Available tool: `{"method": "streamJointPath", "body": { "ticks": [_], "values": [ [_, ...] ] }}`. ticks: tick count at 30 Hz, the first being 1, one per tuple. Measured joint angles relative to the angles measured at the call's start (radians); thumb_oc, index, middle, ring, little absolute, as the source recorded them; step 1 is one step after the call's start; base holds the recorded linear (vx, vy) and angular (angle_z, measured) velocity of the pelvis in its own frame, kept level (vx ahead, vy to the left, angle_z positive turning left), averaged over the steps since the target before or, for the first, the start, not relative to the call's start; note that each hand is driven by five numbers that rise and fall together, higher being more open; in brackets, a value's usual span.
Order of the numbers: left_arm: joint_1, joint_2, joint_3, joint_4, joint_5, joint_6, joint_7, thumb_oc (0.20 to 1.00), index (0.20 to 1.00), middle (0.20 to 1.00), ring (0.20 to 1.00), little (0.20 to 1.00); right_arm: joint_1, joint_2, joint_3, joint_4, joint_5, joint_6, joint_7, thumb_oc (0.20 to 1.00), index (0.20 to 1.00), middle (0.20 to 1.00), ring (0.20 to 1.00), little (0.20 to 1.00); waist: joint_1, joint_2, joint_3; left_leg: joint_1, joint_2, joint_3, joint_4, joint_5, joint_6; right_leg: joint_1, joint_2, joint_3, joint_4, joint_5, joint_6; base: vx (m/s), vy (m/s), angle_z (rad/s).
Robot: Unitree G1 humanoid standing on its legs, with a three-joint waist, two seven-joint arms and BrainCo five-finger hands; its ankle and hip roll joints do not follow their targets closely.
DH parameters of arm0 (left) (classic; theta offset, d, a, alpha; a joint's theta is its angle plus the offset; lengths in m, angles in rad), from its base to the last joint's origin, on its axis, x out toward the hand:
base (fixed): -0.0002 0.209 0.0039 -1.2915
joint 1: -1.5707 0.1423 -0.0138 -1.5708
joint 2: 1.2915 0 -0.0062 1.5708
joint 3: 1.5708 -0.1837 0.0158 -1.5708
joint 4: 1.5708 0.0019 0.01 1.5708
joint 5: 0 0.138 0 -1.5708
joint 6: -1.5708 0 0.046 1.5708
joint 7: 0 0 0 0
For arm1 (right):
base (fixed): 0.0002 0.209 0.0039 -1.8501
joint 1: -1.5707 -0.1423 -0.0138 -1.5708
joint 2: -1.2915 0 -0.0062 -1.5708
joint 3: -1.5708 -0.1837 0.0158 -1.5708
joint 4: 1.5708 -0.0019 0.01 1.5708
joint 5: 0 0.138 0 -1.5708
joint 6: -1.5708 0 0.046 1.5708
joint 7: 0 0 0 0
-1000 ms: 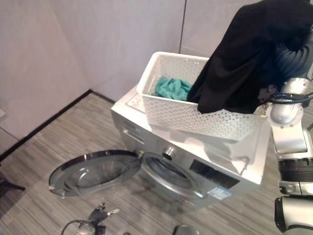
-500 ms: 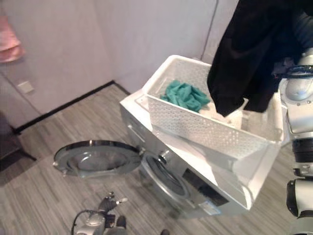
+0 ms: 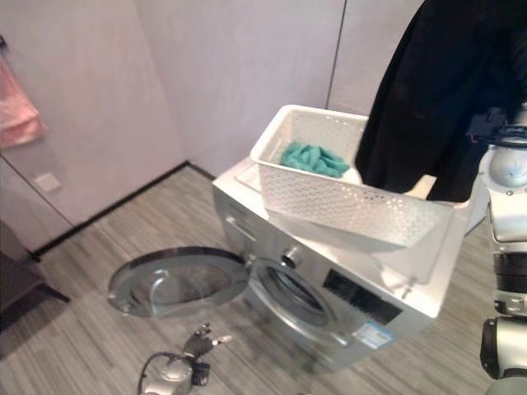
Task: Grab the laundry basket,head to the washer,open it,put in the laundry and shut it.
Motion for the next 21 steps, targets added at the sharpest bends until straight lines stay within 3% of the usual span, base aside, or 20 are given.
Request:
{"method": "streamJointPath", "body": {
  "ticks": [4, 6, 7, 8, 11, 14, 15, 19, 21],
  "values": [
    [0.031, 0.072, -0.061, -0.142, 0.052, 0.001, 0.009, 1.000, 1.000, 1.000, 1.000, 1.000, -0.030, -0.011, -0.015, -0.039, -0.064, -0.003, -0.067, 0.200, 0.200, 0.200, 0.200, 0.200, 0.014, -0.009, 0.002, 0.000, -0.052, 0.015, 0.001, 0.002, 0.043, -0.013, -0.050, 0.040, -0.013, 0.027, 0.036, -0.10, 0.115, -0.14],
    [0.036, 0.091, -0.068, -0.221, 0.078, 0.005, 0.014, 1.000, 1.000, 1.000, 1.000, 1.000, -0.039, -0.052, -0.024, -0.055, -0.074, -0.002, -0.071, 0.200, 0.200, 0.200, 0.200, 0.200, 0.015, -0.009, 0.002, -0.002, -0.060, 0.016, 0.000, 0.003, 0.049, -0.014, -0.057, 0.041, -0.022, 0.036, 0.043, -0.11, 0.102, -0.04],
    [0.049, 0.119, -0.092, -0.320, 0.092, 0.008, 0.022, 1.000, 1.000, 1.000, 1.000, 1.000, -0.046, -0.082, -0.028, -0.064, -0.083, 0.000, -0.078, 0.200, 0.200, 0.200, 0.200, 0.200, 0.015, -0.008, 0.003, -0.007, -0.063, 0.018, 0.000, 0.006, 0.054, -0.017, -0.058, 0.042, -0.027, 0.042, 0.044, -0.11, 0.078, -0.07],
    [0.061, 0.180, -0.106, -0.527, 0.138, 0.000, 0.027, 1.000, 1.000, 1.000, 1.000, 1.000, -0.059, -0.101, -0.049, -0.097, -0.109, 0.005, -0.088, 0.200, 0.200, 0.200, 0.200, 0.200, 0.014, -0.008, 0.003, -0.010, -0.064, 0.025, 0.000, 0.007, 0.055, -0.013, -0.054, 0.046, -0.043, 0.059, 0.048, -0.09, 0.077, -0.14],
    [0.039, 0.234, -0.091, -0.716, 0.187, -0.025, 0.026, 1.000, 1.000, 1.000, 1.000, 1.000, -0.054, -0.096, -0.070, -0.178, -0.141, 0.009, -0.095, 0.200, 0.200, 0.200, 0.200, 0.200, 0.013, -0.003, 0.000, -0.010, -0.064, 0.037, -0.001, 0.007, 0.056, -0.008, -0.048, 0.055, -0.068, 0.078, 0.043, -0.06, 0.059, -0.14],
    [0.018, 0.294, -0.063, -0.961, 0.230, -0.041, 0.013, 1.000, 1.000, 1.000, 1.000, 1.000, 0.035, 0.018, -0.133, -0.329, -0.197, 0.018, -0.088, 0.200, 0.200, 0.200, 0.200, 0.200, 0.009, -0.004, 0.002, 0.001, -0.061, 0.040, -0.001, 0.007, 0.057, 0.008, -0.039, 0.059, -0.085, 0.092, 0.040, -0.05, 0.040, -0.05],
    [0.001, 0.293, -0.056, -0.978, 0.232, -0.044, 0.008, 1.000, 1.000, 1.000, 1.000, 1.000, 0.048, 0.030, -0.129, -0.342, -0.204, 0.018, -0.082, 0.200, 0.200, 0.200, 0.200, 0.200, 0.009, 0.002, -0.001, 0.004, -0.062, 0.040, -0.001, 0.006, 0.058, 0.011, -0.040, 0.060, -0.088, 0.091, 0.041, -0.03, 0.034, 0.00],
    [-0.057, 0.272, -0.021, -1.040, 0.226, -0.031, -0.016, 1.000, 1.000, 1.000, 1.000, 1.000, 0.159, 0.230, -0.117, -0.471, -0.230, 0.023, 0.016, 0.200, 0.200, 0.200, 0.200, 0.200, 0.007, -0.003, 0.013, 0.021, -0.060, 0.053, -0.001, 0.004, 0.060, 0.019, -0.036, 0.073, -0.088, 0.091, 0.043, -0.04, 0.023, -0.09],
    [-0.091, 0.244, -0.024, -1.040, 0.210, -0.017, -0.026, 1.000, 1.000, 1.000, 1.000, 1.000, 0.188, 0.261, -0.087, -0.487, -0.229, 0.023, 0.061, 0.200, 0.200, 0.200, 0.200, 0.200, 0.005, -0.004, 0.014, 0.022, -0.062, 0.058, -0.001, 0.004, 0.060, 0.017, -0.037, 0.079, -0.088, 0.091, 0.043, -0.04, 0.003, -0.07]
  ]
}}
